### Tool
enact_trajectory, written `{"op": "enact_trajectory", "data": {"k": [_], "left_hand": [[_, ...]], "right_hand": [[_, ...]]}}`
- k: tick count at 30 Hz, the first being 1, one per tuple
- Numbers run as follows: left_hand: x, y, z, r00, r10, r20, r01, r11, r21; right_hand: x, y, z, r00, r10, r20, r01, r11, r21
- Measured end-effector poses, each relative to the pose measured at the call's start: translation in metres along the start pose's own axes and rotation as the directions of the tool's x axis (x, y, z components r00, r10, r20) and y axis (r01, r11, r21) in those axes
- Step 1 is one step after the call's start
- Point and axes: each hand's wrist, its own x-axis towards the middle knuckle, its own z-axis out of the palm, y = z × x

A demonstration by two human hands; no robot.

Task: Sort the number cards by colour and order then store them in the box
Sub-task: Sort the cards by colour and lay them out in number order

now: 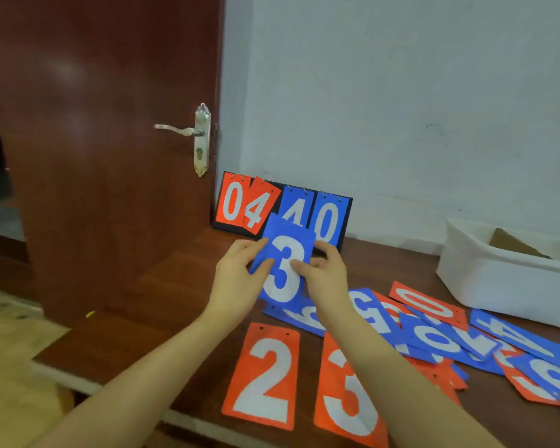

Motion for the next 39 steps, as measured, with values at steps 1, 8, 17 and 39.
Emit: {"op": "enact_trajectory", "data": {"k": [1, 8, 17, 39], "left_hand": [[0.005, -0.01, -0.007, 1.0, -0.013, -0.006, 0.014, 1.0, 0.025], [0.044, -0.086, -0.023, 0.959, -0.218, 0.184, 0.11, 0.878, 0.467], [0.035, -0.071, -0.012, 0.917, -0.156, 0.367, -0.052, 0.865, 0.499], [0.03, -0.024, 0.081, 0.824, -0.326, 0.464, 0.101, 0.889, 0.446]], "right_hand": [[0.006, 0.004, 0.012, 1.0, -0.009, -0.022, 0.009, 1.0, -0.017], [0.039, 0.041, 0.041, 0.988, 0.125, -0.086, -0.143, 0.959, -0.247], [0.038, 0.04, 0.034, 0.988, 0.128, -0.087, -0.143, 0.972, -0.186], [0.069, 0.074, -0.118, 0.952, 0.209, 0.222, 0.139, 0.35, -0.926]]}}
